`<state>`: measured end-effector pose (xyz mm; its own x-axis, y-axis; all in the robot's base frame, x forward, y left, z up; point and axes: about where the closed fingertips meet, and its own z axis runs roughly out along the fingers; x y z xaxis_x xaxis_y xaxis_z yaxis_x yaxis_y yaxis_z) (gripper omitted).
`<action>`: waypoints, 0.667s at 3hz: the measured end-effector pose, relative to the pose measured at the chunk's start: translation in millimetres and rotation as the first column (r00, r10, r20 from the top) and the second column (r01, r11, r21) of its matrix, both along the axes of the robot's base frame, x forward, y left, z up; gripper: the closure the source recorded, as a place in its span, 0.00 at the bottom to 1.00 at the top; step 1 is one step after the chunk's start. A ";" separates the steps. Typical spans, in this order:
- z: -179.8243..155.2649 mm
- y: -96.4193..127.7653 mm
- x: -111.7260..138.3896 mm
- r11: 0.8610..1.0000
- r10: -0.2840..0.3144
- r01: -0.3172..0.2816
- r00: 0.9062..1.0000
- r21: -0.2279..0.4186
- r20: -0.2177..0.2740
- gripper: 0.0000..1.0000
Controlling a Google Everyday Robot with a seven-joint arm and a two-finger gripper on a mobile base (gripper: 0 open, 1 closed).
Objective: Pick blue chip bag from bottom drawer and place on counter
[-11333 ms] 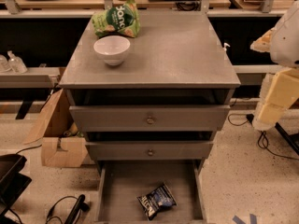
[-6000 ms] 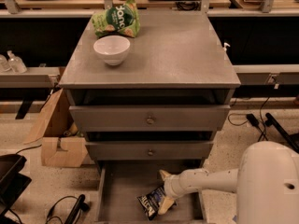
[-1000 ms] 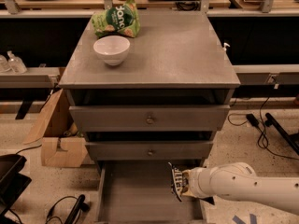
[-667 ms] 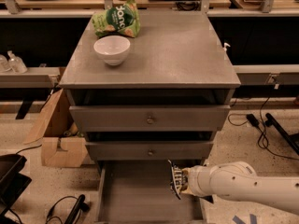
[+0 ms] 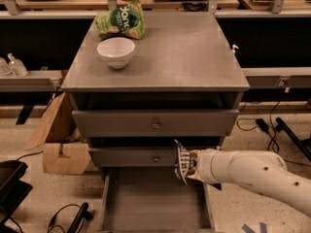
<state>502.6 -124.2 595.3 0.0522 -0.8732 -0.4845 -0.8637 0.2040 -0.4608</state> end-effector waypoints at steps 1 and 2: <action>95.1 10.5 5.1 0.999 -0.027 0.024 0.995 0.034 0.101 1.00; 188.6 14.9 12.5 0.996 -0.081 0.072 0.974 0.053 0.212 1.00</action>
Offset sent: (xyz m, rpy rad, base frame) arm 0.0188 0.0155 0.3061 0.0616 -0.3568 -0.1482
